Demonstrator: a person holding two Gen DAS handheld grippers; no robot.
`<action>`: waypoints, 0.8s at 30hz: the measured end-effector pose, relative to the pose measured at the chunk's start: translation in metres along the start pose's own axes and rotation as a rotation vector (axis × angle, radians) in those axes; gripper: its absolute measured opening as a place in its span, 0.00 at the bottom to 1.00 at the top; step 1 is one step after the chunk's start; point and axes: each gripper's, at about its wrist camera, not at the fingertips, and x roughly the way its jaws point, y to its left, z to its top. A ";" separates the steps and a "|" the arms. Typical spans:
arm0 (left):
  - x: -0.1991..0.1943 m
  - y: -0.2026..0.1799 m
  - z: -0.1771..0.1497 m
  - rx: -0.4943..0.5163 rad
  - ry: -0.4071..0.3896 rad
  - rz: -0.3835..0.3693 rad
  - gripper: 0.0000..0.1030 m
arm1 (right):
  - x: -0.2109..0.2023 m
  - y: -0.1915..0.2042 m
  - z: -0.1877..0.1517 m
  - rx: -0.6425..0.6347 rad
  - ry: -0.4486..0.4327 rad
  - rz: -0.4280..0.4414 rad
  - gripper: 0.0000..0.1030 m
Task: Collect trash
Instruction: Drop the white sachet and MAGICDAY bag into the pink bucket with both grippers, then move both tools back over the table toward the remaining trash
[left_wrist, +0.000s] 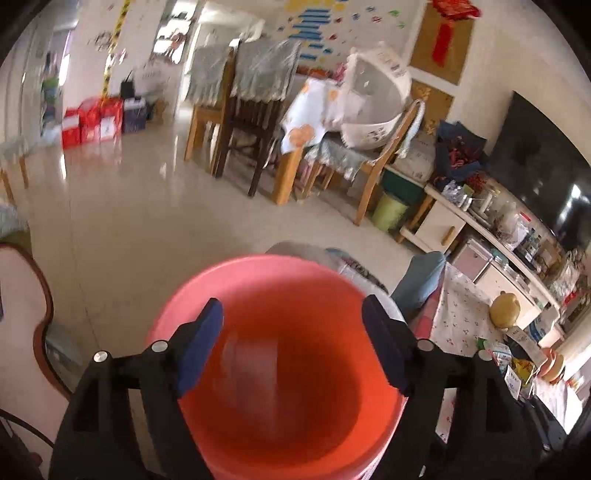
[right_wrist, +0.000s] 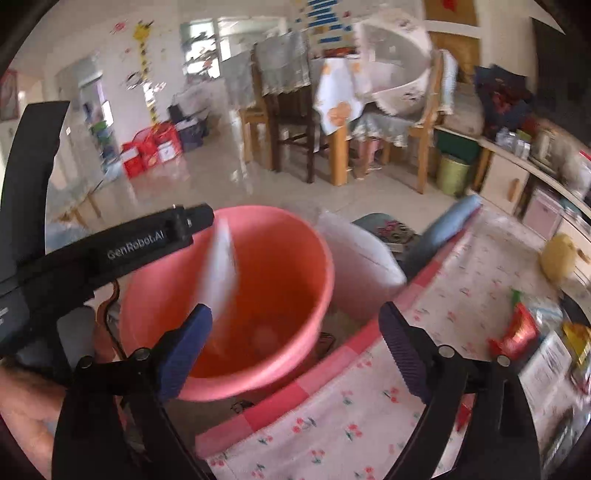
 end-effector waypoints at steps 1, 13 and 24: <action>-0.002 -0.003 -0.001 0.014 -0.018 -0.002 0.78 | -0.007 -0.006 -0.005 0.019 -0.004 -0.008 0.89; -0.026 -0.065 -0.023 0.180 -0.118 -0.206 0.81 | -0.085 -0.053 -0.061 0.143 -0.095 -0.079 0.95; -0.046 -0.138 -0.061 0.452 -0.094 -0.248 0.81 | -0.139 -0.064 -0.099 0.117 -0.159 -0.191 0.95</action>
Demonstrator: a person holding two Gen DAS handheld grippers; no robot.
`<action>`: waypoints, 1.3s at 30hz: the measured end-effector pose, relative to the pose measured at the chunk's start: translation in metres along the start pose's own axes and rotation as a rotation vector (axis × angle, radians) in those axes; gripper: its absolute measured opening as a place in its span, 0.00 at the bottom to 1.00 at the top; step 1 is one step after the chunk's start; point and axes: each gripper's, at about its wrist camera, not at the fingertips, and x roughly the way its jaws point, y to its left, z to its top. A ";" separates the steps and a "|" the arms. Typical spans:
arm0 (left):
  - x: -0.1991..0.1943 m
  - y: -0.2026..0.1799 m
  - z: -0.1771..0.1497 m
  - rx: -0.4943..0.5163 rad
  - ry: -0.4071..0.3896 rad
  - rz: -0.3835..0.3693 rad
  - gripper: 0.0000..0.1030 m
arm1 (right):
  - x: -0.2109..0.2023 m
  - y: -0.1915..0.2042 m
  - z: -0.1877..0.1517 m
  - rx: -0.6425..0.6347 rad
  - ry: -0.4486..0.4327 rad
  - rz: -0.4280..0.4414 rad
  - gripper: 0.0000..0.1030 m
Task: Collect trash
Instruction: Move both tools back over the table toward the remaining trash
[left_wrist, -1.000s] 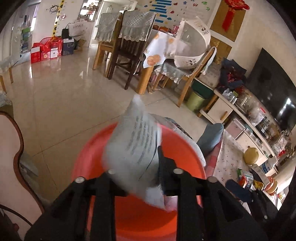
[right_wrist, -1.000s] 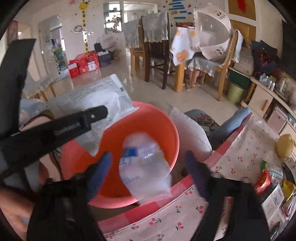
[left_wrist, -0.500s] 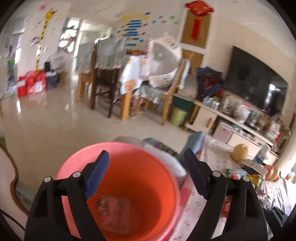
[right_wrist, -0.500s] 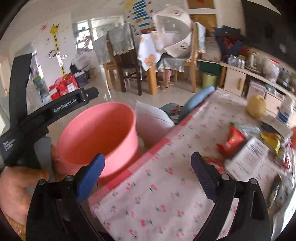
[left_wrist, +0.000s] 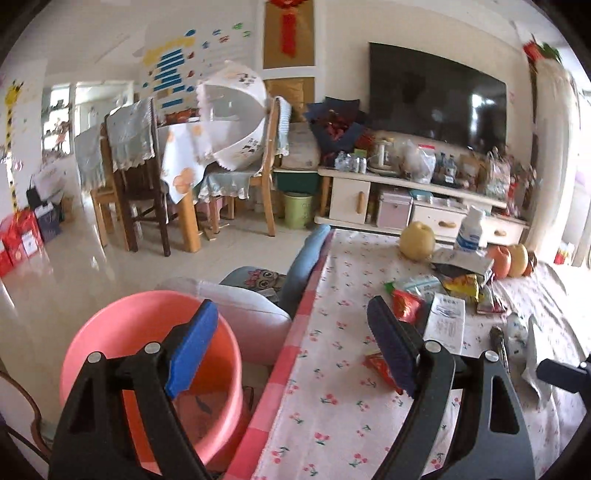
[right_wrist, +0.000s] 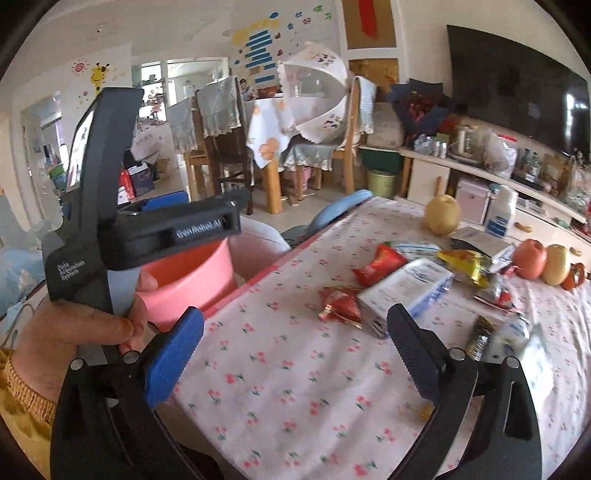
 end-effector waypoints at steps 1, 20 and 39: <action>-0.001 -0.002 -0.001 0.005 -0.004 -0.002 0.81 | -0.003 -0.002 -0.001 0.005 0.001 -0.004 0.95; 0.004 -0.060 -0.006 0.024 0.007 -0.072 0.81 | -0.037 -0.046 -0.036 0.053 0.016 -0.058 0.95; 0.012 -0.111 -0.014 0.127 0.040 -0.106 0.81 | -0.053 -0.102 -0.052 0.163 0.027 -0.105 0.95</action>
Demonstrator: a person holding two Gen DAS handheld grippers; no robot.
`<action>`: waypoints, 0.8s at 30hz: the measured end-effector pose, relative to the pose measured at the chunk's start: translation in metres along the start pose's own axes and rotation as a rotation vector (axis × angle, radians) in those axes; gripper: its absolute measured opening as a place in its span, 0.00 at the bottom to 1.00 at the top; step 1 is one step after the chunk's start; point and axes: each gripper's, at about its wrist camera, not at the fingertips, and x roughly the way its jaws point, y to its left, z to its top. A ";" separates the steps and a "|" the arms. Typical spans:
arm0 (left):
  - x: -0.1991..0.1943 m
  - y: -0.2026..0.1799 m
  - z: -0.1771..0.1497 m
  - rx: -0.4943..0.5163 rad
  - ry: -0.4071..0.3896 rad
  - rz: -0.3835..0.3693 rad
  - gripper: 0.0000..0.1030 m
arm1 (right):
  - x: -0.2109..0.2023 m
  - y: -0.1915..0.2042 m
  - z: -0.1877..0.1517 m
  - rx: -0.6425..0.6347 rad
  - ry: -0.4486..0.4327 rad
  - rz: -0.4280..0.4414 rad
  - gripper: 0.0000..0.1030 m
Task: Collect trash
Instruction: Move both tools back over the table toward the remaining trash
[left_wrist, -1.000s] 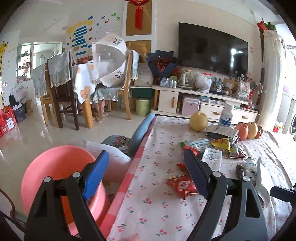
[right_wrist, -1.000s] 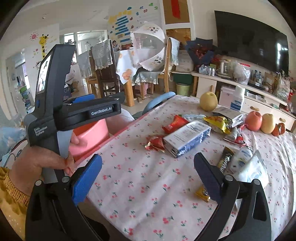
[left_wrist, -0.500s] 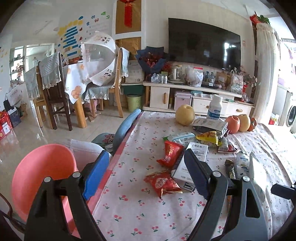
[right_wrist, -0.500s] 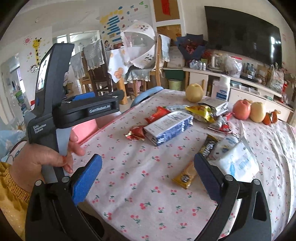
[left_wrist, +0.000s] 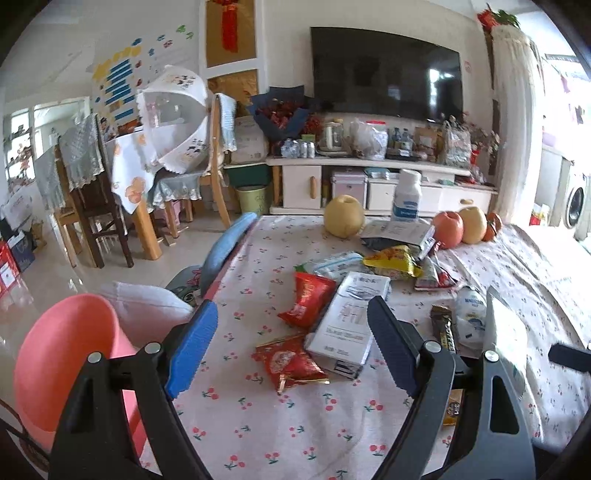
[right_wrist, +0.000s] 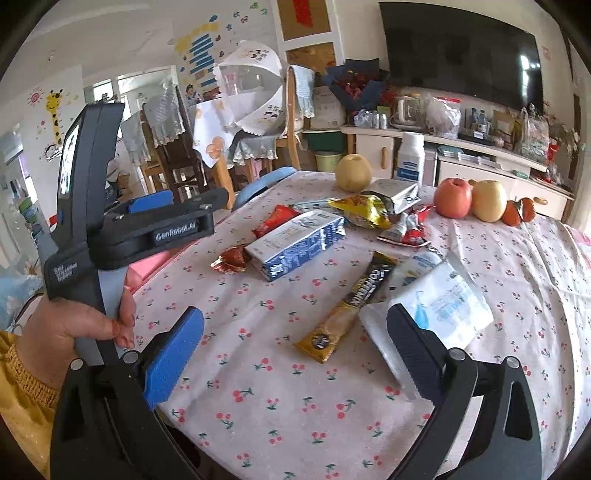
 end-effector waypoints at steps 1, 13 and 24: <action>0.001 -0.003 0.000 0.008 0.000 -0.004 0.81 | -0.001 -0.004 0.000 0.010 -0.003 -0.001 0.95; 0.010 -0.047 -0.003 0.090 0.026 -0.102 0.81 | -0.007 -0.070 0.010 0.190 0.023 -0.050 0.95; 0.031 -0.091 -0.012 0.183 0.136 -0.248 0.81 | -0.002 -0.142 0.006 0.388 0.106 -0.143 0.95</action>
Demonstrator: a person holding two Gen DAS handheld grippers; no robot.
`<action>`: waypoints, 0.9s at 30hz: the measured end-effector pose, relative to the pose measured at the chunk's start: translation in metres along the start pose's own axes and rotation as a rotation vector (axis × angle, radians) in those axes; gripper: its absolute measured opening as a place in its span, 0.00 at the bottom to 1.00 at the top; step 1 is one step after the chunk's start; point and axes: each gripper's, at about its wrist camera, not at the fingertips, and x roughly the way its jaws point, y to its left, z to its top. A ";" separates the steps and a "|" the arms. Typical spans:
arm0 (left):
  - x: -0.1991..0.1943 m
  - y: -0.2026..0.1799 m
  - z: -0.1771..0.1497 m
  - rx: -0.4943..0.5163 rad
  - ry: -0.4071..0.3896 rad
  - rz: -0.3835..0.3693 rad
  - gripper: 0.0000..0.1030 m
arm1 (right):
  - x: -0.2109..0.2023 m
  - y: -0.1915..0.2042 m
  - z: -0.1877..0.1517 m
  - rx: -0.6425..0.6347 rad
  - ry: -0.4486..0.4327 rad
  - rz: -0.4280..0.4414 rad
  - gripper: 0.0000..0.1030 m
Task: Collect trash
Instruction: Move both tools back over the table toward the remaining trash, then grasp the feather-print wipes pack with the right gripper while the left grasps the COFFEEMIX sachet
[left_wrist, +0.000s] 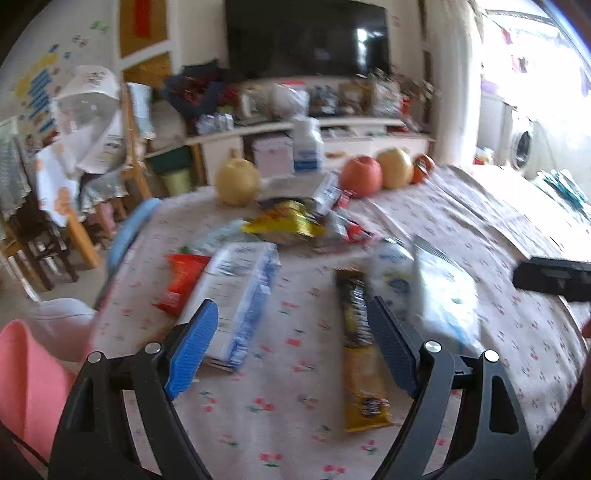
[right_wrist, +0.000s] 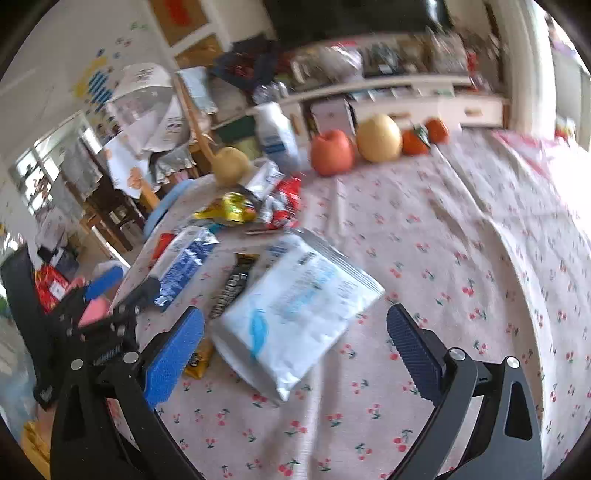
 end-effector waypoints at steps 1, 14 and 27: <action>0.003 -0.005 -0.001 0.012 0.013 -0.015 0.81 | 0.002 -0.006 0.001 0.021 0.009 0.000 0.95; 0.045 -0.027 -0.005 0.006 0.155 -0.038 0.66 | 0.038 -0.021 -0.005 0.163 0.171 0.107 0.82; 0.077 -0.029 -0.003 -0.032 0.246 -0.042 0.49 | 0.063 -0.013 0.000 0.143 0.186 0.011 0.82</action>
